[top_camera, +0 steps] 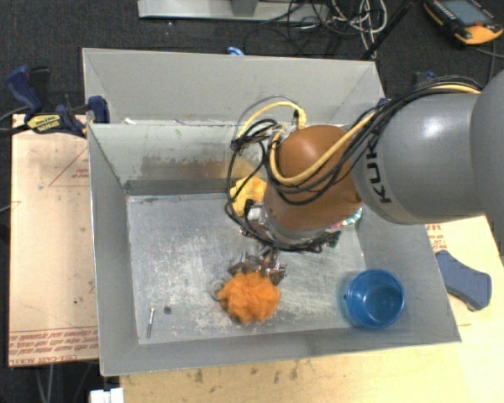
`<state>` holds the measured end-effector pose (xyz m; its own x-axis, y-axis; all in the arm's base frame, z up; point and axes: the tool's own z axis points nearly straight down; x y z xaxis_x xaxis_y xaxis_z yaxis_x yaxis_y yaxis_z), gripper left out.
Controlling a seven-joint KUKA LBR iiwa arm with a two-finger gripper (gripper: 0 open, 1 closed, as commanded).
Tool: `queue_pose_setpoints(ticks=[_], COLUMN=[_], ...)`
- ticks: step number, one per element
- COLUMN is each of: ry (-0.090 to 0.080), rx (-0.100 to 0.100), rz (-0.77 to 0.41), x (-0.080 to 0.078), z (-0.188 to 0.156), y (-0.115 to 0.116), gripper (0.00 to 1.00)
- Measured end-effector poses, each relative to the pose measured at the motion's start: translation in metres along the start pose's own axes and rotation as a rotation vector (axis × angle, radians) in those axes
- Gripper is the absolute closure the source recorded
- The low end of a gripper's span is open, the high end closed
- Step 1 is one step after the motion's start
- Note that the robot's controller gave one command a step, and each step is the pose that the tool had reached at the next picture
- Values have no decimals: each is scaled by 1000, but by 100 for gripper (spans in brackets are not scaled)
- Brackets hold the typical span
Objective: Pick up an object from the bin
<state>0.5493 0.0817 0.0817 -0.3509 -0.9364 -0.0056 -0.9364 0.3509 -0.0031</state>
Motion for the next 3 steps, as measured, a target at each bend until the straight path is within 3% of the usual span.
queue_pose_setpoints(ticks=[3], ry=[0], rx=[0], rz=[0], x=[0], z=[0], y=[0], gripper=[100])
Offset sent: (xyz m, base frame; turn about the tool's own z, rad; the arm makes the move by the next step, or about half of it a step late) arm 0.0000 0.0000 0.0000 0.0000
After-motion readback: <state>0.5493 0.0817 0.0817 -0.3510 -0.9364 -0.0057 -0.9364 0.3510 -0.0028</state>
